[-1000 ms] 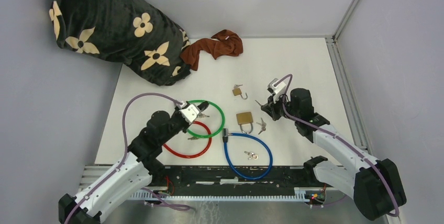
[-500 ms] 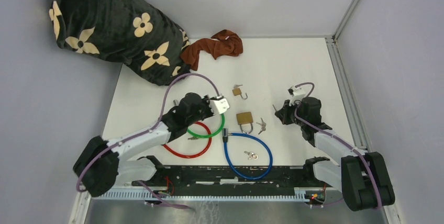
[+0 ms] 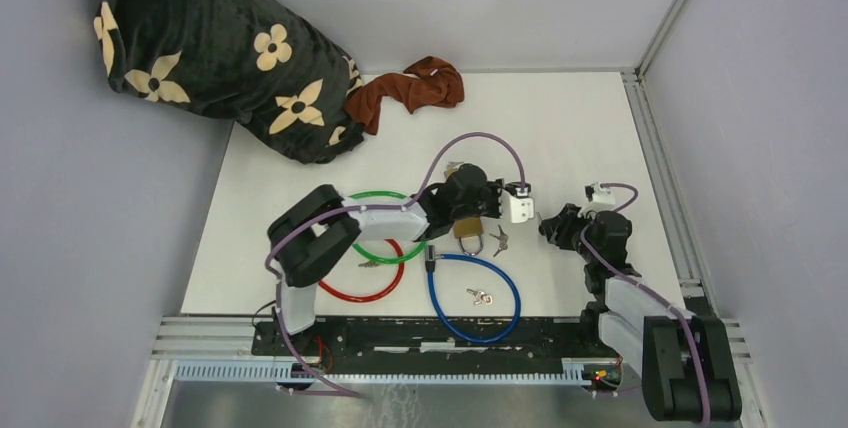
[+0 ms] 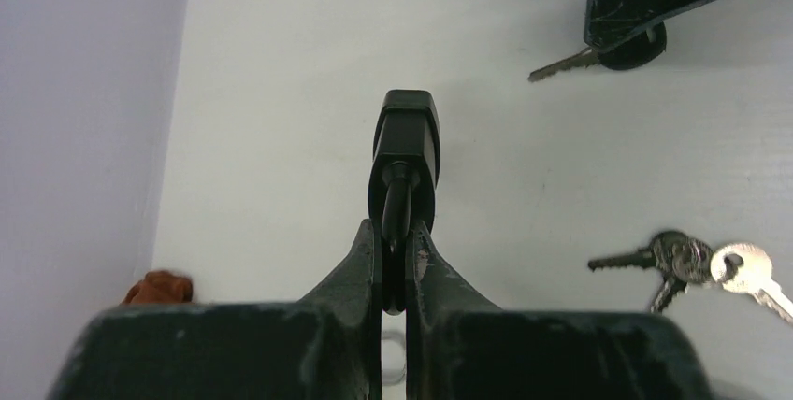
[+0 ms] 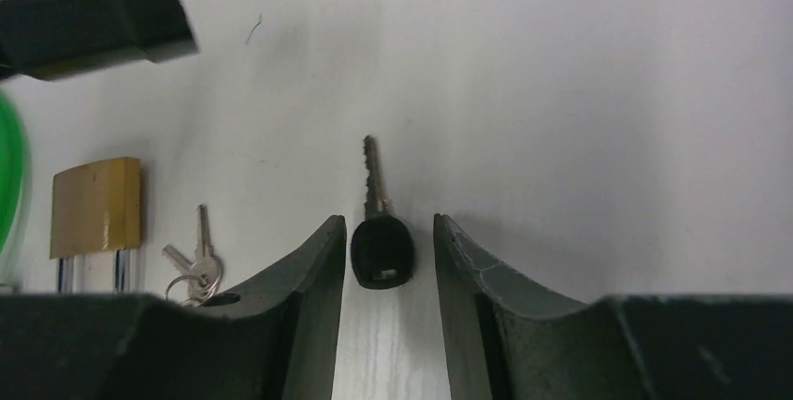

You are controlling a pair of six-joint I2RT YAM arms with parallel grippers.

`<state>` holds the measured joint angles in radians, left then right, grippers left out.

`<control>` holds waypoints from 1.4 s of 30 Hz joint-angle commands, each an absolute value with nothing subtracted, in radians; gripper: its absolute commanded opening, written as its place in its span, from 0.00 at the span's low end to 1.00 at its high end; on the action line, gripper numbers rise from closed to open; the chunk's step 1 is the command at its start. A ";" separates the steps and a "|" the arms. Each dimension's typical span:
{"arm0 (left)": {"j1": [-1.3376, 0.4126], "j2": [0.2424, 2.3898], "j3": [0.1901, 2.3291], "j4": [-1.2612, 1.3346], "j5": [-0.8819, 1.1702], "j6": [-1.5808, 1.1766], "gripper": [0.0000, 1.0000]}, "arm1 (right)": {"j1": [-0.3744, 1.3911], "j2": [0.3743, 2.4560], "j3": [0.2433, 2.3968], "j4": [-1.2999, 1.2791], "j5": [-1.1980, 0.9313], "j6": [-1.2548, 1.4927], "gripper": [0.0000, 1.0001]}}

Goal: Lock with the key
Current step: Place the key at the center of the board.

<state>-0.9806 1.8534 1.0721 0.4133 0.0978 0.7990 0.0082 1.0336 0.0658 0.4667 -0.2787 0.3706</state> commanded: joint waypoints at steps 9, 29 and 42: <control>-1.036 2.154 1.413 0.447 0.033 0.858 0.06 | -0.020 0.659 0.070 0.274 -0.033 0.288 0.47; -1.138 1.849 1.279 0.147 0.083 0.531 0.83 | -0.020 0.671 0.233 0.170 -0.195 0.162 0.49; -1.058 1.307 0.760 0.172 -0.220 0.330 0.89 | 0.209 1.009 0.520 0.161 -0.279 0.104 0.51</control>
